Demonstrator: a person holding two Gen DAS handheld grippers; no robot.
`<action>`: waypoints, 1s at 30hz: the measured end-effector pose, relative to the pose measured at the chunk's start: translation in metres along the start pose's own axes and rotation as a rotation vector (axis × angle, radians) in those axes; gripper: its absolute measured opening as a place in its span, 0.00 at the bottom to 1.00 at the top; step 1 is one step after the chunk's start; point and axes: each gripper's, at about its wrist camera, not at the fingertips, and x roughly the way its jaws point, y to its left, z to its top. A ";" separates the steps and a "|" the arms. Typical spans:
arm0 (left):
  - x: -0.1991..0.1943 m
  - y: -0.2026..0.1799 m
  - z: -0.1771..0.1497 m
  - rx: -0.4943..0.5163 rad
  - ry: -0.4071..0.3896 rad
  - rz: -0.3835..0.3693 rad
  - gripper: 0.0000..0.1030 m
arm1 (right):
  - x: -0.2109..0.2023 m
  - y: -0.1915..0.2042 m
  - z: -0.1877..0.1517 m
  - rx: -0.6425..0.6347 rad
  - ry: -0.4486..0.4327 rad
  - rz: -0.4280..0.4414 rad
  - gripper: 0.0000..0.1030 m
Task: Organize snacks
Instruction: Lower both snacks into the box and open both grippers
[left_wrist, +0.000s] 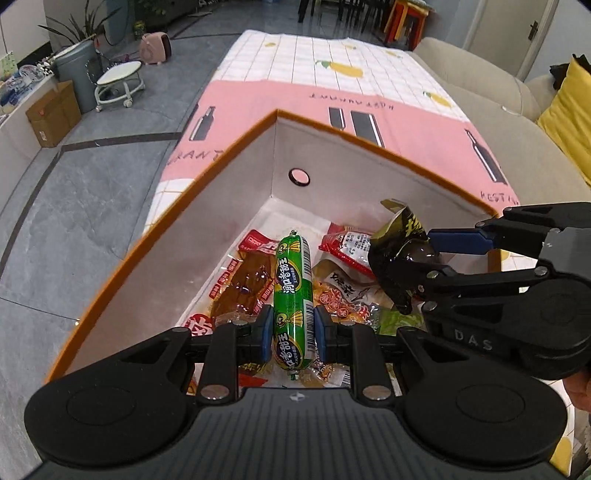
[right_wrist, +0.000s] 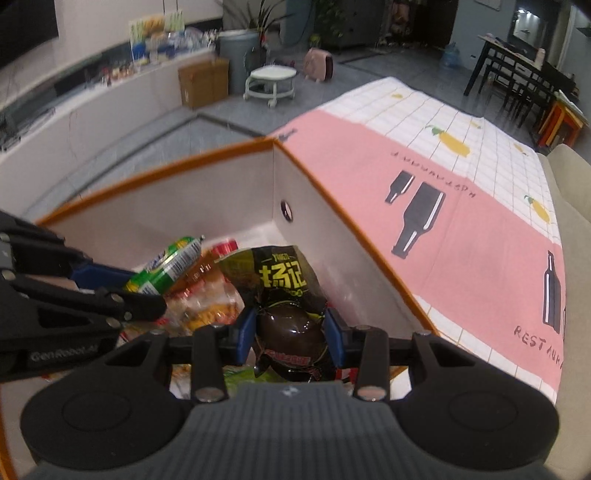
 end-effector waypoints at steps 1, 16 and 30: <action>0.004 0.000 0.001 0.001 0.007 0.000 0.24 | 0.005 0.002 0.001 -0.005 0.012 -0.004 0.37; 0.038 -0.003 0.002 0.015 0.084 0.038 0.24 | 0.019 0.002 0.006 -0.011 0.053 0.046 0.40; 0.021 -0.010 0.002 0.028 0.052 0.070 0.33 | 0.004 -0.001 0.009 0.060 0.042 0.061 0.44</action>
